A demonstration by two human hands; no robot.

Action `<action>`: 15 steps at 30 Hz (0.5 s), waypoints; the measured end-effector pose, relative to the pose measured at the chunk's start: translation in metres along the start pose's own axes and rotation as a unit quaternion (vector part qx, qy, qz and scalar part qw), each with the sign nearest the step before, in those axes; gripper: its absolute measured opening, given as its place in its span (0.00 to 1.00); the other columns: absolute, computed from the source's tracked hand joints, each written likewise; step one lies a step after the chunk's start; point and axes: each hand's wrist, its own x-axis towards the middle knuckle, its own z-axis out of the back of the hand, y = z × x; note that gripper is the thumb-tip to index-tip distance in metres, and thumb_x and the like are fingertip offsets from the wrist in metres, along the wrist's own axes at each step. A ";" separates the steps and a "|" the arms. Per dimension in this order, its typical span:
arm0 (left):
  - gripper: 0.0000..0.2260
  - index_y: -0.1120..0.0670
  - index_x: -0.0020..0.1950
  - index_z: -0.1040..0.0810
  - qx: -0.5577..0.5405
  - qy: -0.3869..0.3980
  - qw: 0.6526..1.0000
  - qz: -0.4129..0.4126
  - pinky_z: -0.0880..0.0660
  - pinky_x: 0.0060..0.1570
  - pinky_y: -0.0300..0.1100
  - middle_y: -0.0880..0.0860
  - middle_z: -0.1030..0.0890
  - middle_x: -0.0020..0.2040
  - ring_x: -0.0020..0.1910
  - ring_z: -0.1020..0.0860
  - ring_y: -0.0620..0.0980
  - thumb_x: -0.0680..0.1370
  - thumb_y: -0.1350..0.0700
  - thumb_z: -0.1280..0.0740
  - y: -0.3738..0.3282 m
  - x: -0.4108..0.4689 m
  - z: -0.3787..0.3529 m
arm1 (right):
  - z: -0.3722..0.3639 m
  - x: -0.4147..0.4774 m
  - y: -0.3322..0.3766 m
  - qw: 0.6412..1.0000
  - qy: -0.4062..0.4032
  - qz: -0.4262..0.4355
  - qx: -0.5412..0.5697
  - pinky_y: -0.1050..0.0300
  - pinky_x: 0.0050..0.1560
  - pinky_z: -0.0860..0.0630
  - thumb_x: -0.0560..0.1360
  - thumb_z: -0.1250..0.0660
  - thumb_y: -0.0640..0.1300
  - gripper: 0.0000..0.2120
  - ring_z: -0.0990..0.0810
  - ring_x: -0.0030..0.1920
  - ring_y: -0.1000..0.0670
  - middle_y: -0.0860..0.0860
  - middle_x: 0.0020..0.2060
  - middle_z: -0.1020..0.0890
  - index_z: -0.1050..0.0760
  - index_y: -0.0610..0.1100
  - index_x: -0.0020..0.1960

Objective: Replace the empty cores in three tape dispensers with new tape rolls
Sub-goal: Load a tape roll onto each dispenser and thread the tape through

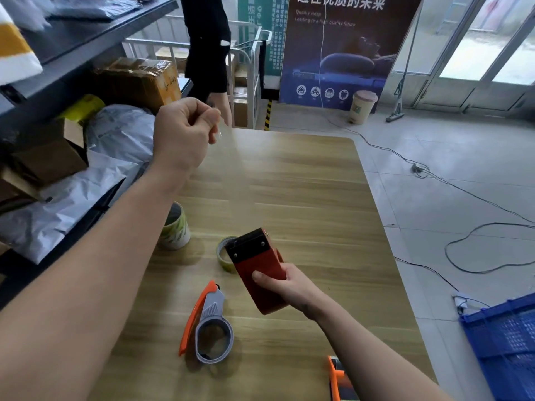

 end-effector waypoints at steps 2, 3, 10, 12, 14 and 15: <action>0.10 0.50 0.36 0.25 -0.001 0.005 1.000 -0.004 0.25 0.38 0.42 0.51 0.23 0.32 0.31 0.25 0.45 0.78 0.57 0.35 -0.002 -0.002 0.000 | 0.001 0.001 -0.003 1.000 -0.018 0.000 0.007 0.51 0.50 0.19 0.62 0.28 0.64 0.25 0.16 0.48 0.48 0.48 0.45 0.15 0.20 0.47 0.49; 0.10 0.50 0.37 0.25 -0.001 0.007 1.000 -0.006 0.25 0.38 0.42 0.51 0.22 0.33 0.31 0.25 0.45 0.78 0.57 0.35 -0.002 -0.004 0.000 | 0.001 0.001 -0.004 1.000 -0.023 -0.004 0.015 0.53 0.49 0.19 0.63 0.28 0.63 0.22 0.16 0.47 0.49 0.49 0.44 0.15 0.20 0.47 0.48; 0.06 0.55 0.41 0.22 0.006 0.036 0.999 -0.023 0.24 0.37 0.35 0.50 0.21 0.35 0.33 0.23 0.42 0.78 0.58 0.35 -0.003 -0.029 0.003 | -0.001 0.000 -0.011 0.998 -0.034 -0.031 0.038 0.57 0.44 0.21 0.65 0.30 0.62 0.20 0.16 0.44 0.52 0.52 0.42 0.15 0.20 0.47 0.47; 0.08 0.52 0.39 0.24 0.000 0.042 0.999 -0.034 0.25 0.37 0.34 0.49 0.22 0.34 0.33 0.23 0.41 0.78 0.59 0.35 -0.003 -0.038 0.004 | -0.003 0.001 -0.012 0.997 -0.041 -0.039 0.046 0.58 0.43 0.21 0.66 0.29 0.62 0.20 0.16 0.44 0.52 0.52 0.42 0.15 0.20 0.47 0.48; 0.07 0.52 0.40 0.23 0.008 0.049 0.998 -0.047 0.22 0.38 0.39 0.49 0.21 0.34 0.33 0.22 0.43 0.78 0.59 0.34 -0.001 -0.049 0.005 | -0.004 0.004 -0.013 0.996 -0.051 -0.050 0.055 0.56 0.45 0.21 0.68 0.28 0.61 0.19 0.16 0.44 0.51 0.51 0.43 0.15 0.19 0.47 0.48; 0.06 0.53 0.41 0.22 0.013 0.054 0.997 -0.054 0.22 0.39 0.42 0.49 0.21 0.35 0.34 0.22 0.44 0.78 0.59 0.34 0.000 -0.056 0.005 | -0.005 0.005 -0.013 0.995 -0.057 -0.055 0.062 0.55 0.47 0.21 0.70 0.27 0.59 0.17 0.16 0.44 0.50 0.50 0.43 0.14 0.19 0.46 0.48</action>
